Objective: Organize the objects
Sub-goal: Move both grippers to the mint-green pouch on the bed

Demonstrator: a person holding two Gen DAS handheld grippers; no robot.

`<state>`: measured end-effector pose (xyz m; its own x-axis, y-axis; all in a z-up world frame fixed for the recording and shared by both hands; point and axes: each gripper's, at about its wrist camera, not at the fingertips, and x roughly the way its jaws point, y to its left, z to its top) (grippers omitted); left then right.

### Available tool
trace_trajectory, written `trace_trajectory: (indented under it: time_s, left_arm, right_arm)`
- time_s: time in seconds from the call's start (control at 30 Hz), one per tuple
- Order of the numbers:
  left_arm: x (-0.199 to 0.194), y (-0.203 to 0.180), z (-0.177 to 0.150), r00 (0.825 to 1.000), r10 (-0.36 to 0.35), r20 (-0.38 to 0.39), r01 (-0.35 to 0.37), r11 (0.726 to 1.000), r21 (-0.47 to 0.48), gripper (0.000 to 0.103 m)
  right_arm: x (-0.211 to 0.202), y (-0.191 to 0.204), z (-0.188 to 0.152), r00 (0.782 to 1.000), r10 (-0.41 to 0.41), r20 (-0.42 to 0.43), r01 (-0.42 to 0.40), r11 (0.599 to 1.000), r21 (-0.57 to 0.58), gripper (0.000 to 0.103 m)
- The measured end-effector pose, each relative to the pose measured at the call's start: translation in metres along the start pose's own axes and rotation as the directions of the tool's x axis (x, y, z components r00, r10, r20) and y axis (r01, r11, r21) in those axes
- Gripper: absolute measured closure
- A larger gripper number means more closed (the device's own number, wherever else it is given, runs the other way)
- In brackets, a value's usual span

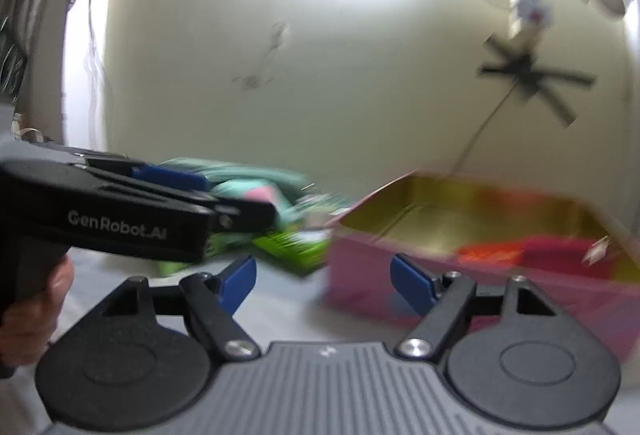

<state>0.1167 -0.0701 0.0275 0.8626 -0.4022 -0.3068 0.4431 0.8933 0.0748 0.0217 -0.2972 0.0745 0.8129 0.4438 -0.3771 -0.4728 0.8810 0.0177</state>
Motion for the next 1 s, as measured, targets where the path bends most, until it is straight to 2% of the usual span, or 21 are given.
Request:
trace_trajectory:
  time_s: [0.1,0.23,0.27,0.33,0.43,0.47,0.5,0.53,0.6,0.63,0.73,0.8,0.87,0.9,0.97,1.0]
  left_arm:
    - [-0.009,0.024,-0.017,0.989,0.144,0.026,-0.147,0.982,0.119,0.018]
    - [-0.006,0.043,-0.027,0.961,0.259,0.095,-0.276,0.909,0.312,0.018]
    - [-0.003,0.047,-0.028,0.957,0.269,0.110,-0.290,0.893,0.345,0.018]
    - [0.007,0.053,-0.026,0.955,0.272,0.115,-0.295,0.873,0.389,0.018]
    - [0.030,0.065,-0.021,0.957,0.280,0.081,-0.289,0.873,0.392,0.018]
    - [0.036,0.069,-0.021,0.956,0.284,0.067,-0.288,0.880,0.377,0.020]
    - [0.044,0.075,-0.018,0.959,0.279,0.045,-0.276,0.890,0.363,0.037]
    - [0.042,0.078,-0.021,0.961,0.275,0.011,-0.262,0.902,0.343,0.051]
    - [0.038,0.088,-0.015,0.966,0.259,-0.023,-0.245,0.936,0.251,0.057]
    - [0.030,0.095,-0.011,0.972,0.235,-0.023,-0.226,0.955,0.193,0.058]
    - [-0.007,0.110,-0.005,0.985,0.169,-0.041,-0.168,0.985,0.030,0.062]
    - [-0.040,0.129,-0.005,0.994,0.095,-0.049,-0.100,0.988,-0.116,0.064]
    - [-0.077,0.143,-0.015,0.998,0.032,-0.051,-0.044,0.967,-0.249,0.064]
    - [-0.093,0.155,-0.020,0.999,-0.006,-0.050,-0.010,0.948,-0.317,0.064]
    - [-0.117,0.174,-0.035,0.997,-0.062,-0.051,0.033,0.899,-0.436,0.064]
    - [-0.130,0.185,-0.043,0.996,-0.081,-0.046,0.048,0.866,-0.497,0.064]
  right_arm:
    - [0.013,0.015,-0.009,0.998,0.048,-0.041,-0.046,0.998,0.051,0.026]
    - [0.031,0.022,-0.023,0.988,0.097,-0.118,-0.081,0.988,0.130,0.028]
    - [0.037,0.022,-0.026,0.984,0.091,-0.153,-0.069,0.987,0.143,0.029]
    - [0.035,0.022,-0.027,0.987,0.069,-0.146,-0.048,0.988,0.147,0.028]
    - [0.035,0.016,-0.028,0.988,0.064,-0.143,-0.037,0.982,0.183,0.028]
    - [0.035,0.015,-0.029,0.988,0.060,-0.144,-0.032,0.981,0.192,0.028]
    - [0.035,0.015,-0.029,0.988,0.058,-0.146,-0.028,0.980,0.196,0.028]
    - [0.036,0.015,-0.029,0.987,0.056,-0.148,-0.026,0.980,0.196,0.028]
    - [0.038,0.018,-0.028,0.987,0.051,-0.152,-0.023,0.983,0.183,0.029]
    - [0.038,0.019,-0.028,0.987,0.048,-0.156,-0.020,0.984,0.174,0.030]
    - [0.044,0.021,-0.026,0.984,0.053,-0.167,-0.029,0.989,0.145,0.036]
    - [0.044,0.026,-0.022,0.983,0.100,-0.156,-0.077,0.986,0.146,0.038]
    - [0.044,0.032,-0.016,0.977,0.158,-0.142,-0.135,0.978,0.160,0.038]
    - [0.044,0.035,-0.014,0.974,0.179,-0.136,-0.157,0.975,0.158,0.038]
    - [0.047,0.044,-0.007,0.966,0.225,-0.125,-0.204,0.966,0.159,0.038]
    - [0.049,0.049,-0.004,0.961,0.246,-0.123,-0.226,0.961,0.159,0.038]
